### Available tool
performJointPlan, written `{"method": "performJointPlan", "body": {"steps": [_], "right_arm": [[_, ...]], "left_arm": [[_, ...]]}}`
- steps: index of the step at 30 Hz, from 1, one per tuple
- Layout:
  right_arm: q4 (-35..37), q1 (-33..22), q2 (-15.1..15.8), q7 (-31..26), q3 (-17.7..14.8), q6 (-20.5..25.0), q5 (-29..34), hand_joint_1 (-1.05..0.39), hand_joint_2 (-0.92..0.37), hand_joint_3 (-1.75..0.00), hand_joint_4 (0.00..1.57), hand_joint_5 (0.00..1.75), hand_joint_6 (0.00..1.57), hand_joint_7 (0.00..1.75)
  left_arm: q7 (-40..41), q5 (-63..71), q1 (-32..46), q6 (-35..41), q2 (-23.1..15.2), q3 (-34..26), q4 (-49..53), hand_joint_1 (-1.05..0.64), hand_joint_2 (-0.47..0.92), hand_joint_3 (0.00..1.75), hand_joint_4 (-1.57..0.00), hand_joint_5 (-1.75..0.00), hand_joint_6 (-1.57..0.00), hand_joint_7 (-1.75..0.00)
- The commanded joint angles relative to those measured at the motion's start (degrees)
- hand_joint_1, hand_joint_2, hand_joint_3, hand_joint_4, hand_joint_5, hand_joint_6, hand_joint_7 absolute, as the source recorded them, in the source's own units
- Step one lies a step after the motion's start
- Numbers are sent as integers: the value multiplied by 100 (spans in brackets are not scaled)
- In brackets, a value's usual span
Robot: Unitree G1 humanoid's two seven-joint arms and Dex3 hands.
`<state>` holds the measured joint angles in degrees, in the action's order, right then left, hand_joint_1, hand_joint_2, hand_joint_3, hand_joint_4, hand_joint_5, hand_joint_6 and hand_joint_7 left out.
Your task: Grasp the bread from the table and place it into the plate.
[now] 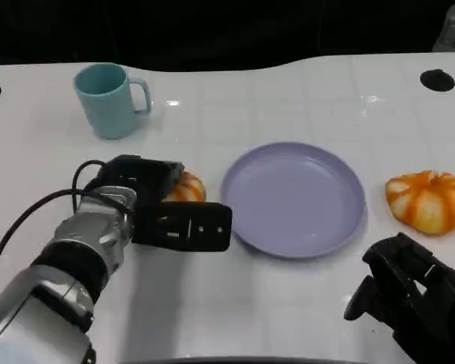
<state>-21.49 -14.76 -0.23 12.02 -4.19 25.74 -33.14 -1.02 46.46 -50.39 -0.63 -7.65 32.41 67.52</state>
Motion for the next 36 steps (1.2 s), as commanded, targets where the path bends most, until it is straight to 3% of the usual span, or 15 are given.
{"method": "performJointPlan", "body": {"steps": [1, 6, 14, 15, 16, 17, 19, 20, 21, 23, 25, 27, 28, 32, 36], "right_arm": [[-57, -56, 71, 58, -84, -71, -36, -53, -92, -21, 59, 175, 56, 145], [-150, -102, 72, -10, -78, 1, -35, -52, -92, -23, 58, 174, 55, 145], [-229, -135, 85, -54, -77, 66, -36, -51, -92, -23, 57, 175, 53, 146], [-234, -140, 84, -50, -77, 65, -41, -51, -92, -22, 57, 174, 53, 145], [-239, -145, 83, -43, -76, 60, -41, -51, -92, -22, 57, 174, 53, 145], [-243, -149, 82, -39, -75, 57, -41, -51, -92, -22, 57, 173, 53, 145], [-257, -151, 77, -49, -80, 72, -52, -52, -92, -21, 57, 174, 53, 145], [-257, -153, 82, -43, -79, 63, -39, -52, -92, -21, 57, 174, 53, 145], [-257, -155, 86, -38, -78, 55, -28, -52, -92, -21, 57, 173, 53, 145], [-255, -156, 91, -31, -75, 45, -15, -52, -92, -21, 57, 174, 53, 145], [-238, -150, 91, -23, -87, 45, -28, -52, -92, -21, 56, 174, 53, 145], [-207, -138, 89, -3, -109, 50, -64, -52, -92, -20, 57, 174, 53, 146], [-194, -133, 87, 4, -115, 48, -73, -52, -92, -20, 57, 174, 54, 146], [-159, -121, 89, 43, -114, 11, -45, -53, -92, -20, 58, 175, 54, 146], [-125, -106, 64, 47, -131, 25, -71, -53, -92, -19, 58, 174, 55, 146]], "left_arm": [[127, -90, -175, -177, -53, 44, 163, -43, 83, 0, -3, -11, -16, 0], [127, -248, -158, -500, -88, -9, 276, -35, 84, 1, -14, -13, -20, -1], [526, -471, -49, -1047, -149, -138, 460, -25, 92, 9, -67, -17, -51, -6], [651, -488, -29, -1093, -156, -148, 479, -24, 92, 13, -87, -29, -70, -11], [809, -501, -4, -1148, -164, -155, 501, -23, 92, 16, -94, -35, -80, -11], [932, -506, 12, -1189, -169, -154, 524, -22, 92, 18, -99, -56, -95, -12], [1177, -467, 30, -1230, -177, -118, 565, -20, 92, 17, -89, -118, -118, -9], [1356, -462, 55, -1300, -187, -118, 577, -20, 92, 16, -88, -133, -123, -9], [1485, -462, 70, -1354, -194, -118, 591, -20, 91, 11, -86, -157, -122, -33], [1616, -468, 80, -1419, -198, -116, 620, -20, 92, 7, -85, -171, -105, -77], [1769, -451, 77, -1406, -199, -105, 626, -20, 92, 6, -85, -174, -101, -87], [2036, -424, 88, -1415, -215, -95, 607, -20, 91, 20, -84, -174, -76, -139], [2137, -420, 93, -1441, -226, -92, 599, -20, 91, 22, -85, -175, -72, -150], [2338, -469, 95, -1563, -262, -128, 593, -18, 91, 26, -85, -175, -63, -172], [2579, -557, 68, -1636, -302, -241, 543, -18, 90, 28, -86, -175, -61, -175]]}}
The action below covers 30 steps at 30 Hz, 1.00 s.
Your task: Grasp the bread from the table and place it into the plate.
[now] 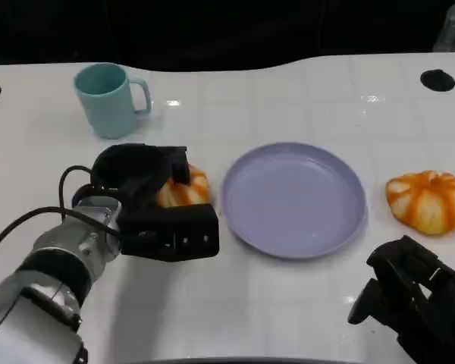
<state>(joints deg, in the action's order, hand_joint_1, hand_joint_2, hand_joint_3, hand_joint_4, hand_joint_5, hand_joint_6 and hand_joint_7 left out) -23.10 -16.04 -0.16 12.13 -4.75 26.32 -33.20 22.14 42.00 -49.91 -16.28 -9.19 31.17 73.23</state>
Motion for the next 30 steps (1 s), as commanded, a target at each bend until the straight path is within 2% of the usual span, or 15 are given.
{"method": "performJointPlan", "body": {"steps": [1, 5, 7, 9, 10, 15, 20, 24, 26, 28, 30], "right_arm": [[45, 24, 49, 39, -85, -25, -85, -53, -92, -18, 58, 174, 55, 145], [62, 36, 38, 27, -97, -16, -109, -53, -92, -17, 58, 174, 56, 144], [77, 50, 34, 9, -98, -14, -116, -53, -92, -18, 58, 174, 56, 144], [77, 55, 32, -14, -89, -12, -102, -53, -92, -19, 58, 174, 56, 144], [80, 58, 33, -11, -87, -10, -105, -52, -92, -19, 58, 174, 56, 144], [94, 63, 44, 8, -73, -39, -74, -52, -92, -20, 58, 174, 55, 145], [82, 55, 41, -9, -61, -35, -60, -53, -92, -19, 58, 175, 55, 145], [93, 61, 44, 0, -55, -29, -63, -53, -92, -19, 58, 175, 56, 145], [84, 58, 36, -13, -57, -17, -73, -54, -92, -18, 58, 174, 56, 144], [80, 50, 30, -1, -53, -27, -81, -53, -92, -18, 57, 174, 56, 144], [72, 43, 25, 2, -46, -24, -88, -52, -92, -18, 57, 175, 56, 144]], "left_arm": [[298, -136, 10, -72, -148, -149, -35, -17, 89, 29, -86, -175, -61, -175], [374, -211, -41, -96, -158, -270, -92, -16, 88, 31, -86, -175, -61, -175], [410, -341, -111, -166, -183, -407, -184, -10, 66, 74, -85, -175, -58, -175], [384, -446, -164, -247, -198, -517, -241, -10, 57, 92, -85, -175, -59, -175], [373, -462, -196, -275, -211, -536, -268, -11, 57, 95, -85, -175, -59, -175], [415, -413, -346, -386, -243, -488, -397, -12, 55, 95, -85, -175, -60, -175], [-187, -641, -496, -553, -207, -620, -493, -18, 58, 90, -85, -175, -61, -175], [-666, -776, -678, -735, -72, -642, -662, -16, 57, 88, -84, -175, -62, -175], [-797, -779, -751, -735, 22, -630, -677, -13, 52, 93, -86, -175, -66, -175], [-994, -769, -842, -762, 118, -601, -680, -17, 48, 107, -90, -175, -71, -175], [-1074, -770, -893, -836, 197, -602, -683, -19, 47, 110, -92, -175, -73, -175]]}}
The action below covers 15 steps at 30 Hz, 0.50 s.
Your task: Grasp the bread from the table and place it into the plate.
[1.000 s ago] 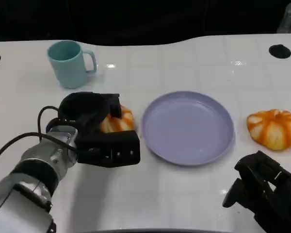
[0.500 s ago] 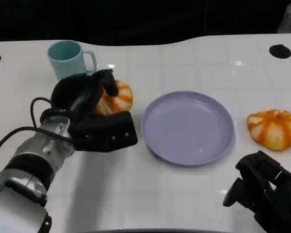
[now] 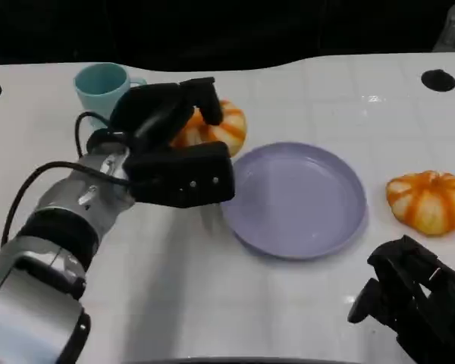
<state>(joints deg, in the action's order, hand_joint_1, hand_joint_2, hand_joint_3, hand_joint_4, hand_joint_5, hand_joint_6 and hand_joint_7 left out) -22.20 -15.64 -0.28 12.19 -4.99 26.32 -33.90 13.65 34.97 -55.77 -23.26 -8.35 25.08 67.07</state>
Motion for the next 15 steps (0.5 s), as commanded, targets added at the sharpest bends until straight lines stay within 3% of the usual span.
{"method": "performJointPlan", "body": {"steps": [1, 5, 9, 15], "right_arm": [[-18, -2, 40, 1, -11, -43, 5, -53, -92, -18, 58, 175, 56, 145], [-29, -19, 48, 1, 8, -79, 46, -53, -92, -18, 59, 175, 57, 145], [-63, -43, 53, 1, 11, -70, 55, -52, -92, -21, 59, 175, 56, 146], [-88, -70, 15, -1, 38, -89, 59, -52, -92, -20, 58, 175, 55, 145]], "left_arm": [[-267, -78, -329, -159, 157, -5, -70, -19, 46, 112, -93, -175, -73, -173], [-364, -78, -389, -154, 281, -20, -50, -21, 46, 112, -92, -175, -66, -165], [-514, -64, -478, 14, 497, 4, -35, -17, 44, 111, -93, -175, -73, -174], [-581, 55, -606, 290, 769, 160, 49, -18, 47, 107, -90, -175, -70, -174]]}}
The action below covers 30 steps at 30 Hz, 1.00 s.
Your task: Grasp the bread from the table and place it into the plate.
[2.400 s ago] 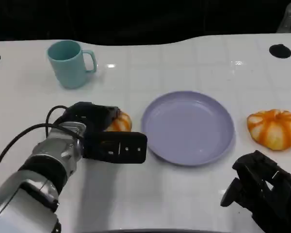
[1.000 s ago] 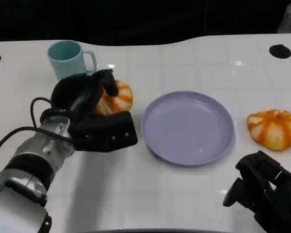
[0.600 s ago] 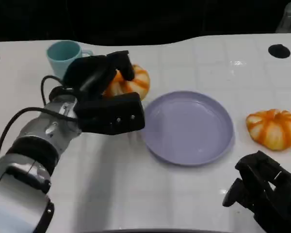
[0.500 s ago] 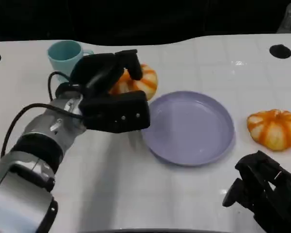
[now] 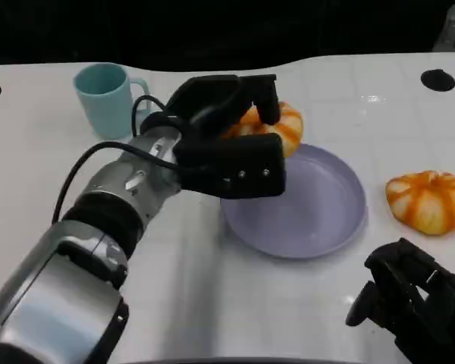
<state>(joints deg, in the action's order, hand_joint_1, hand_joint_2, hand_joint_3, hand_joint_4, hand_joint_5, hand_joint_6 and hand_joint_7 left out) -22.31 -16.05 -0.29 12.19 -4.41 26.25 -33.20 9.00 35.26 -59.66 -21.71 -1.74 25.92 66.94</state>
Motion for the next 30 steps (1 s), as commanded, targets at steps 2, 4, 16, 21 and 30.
{"method": "performJointPlan", "body": {"steps": [2, 4, 16, 21, 30], "right_arm": [[-91, -43, 2, -10, -3, -87, -7, -51, -92, -21, 58, 174, 55, 145], [-89, -47, 0, -6, 6, -88, -12, -51, -92, -22, 58, 174, 54, 145], [-201, -115, -14, -51, 116, -109, 51, -51, -92, -23, 59, 171, 56, 142], [-244, -137, -9, -78, 144, -98, 54, -51, -92, -24, 59, 170, 56, 140], [-236, -154, -30, -91, 162, -122, 46, -49, -92, -26, 60, 169, 57, 140]], "left_arm": [[-112, 72, -246, 266, 222, 165, 132, -18, 51, 99, -88, -175, -71, -162], [-122, 104, -270, 339, 279, 238, 181, -17, 53, 94, -86, -175, -72, -155], [-212, 319, -319, 667, 551, 586, 489, -19, 74, 48, -75, -175, -81, -114], [-175, 330, -271, 661, 608, 675, 566, -21, 78, 46, -76, -175, -81, -110], [-560, 59, -212, 724, 733, 493, 706, -18, 83, 30, -69, -165, -77, -89]]}}
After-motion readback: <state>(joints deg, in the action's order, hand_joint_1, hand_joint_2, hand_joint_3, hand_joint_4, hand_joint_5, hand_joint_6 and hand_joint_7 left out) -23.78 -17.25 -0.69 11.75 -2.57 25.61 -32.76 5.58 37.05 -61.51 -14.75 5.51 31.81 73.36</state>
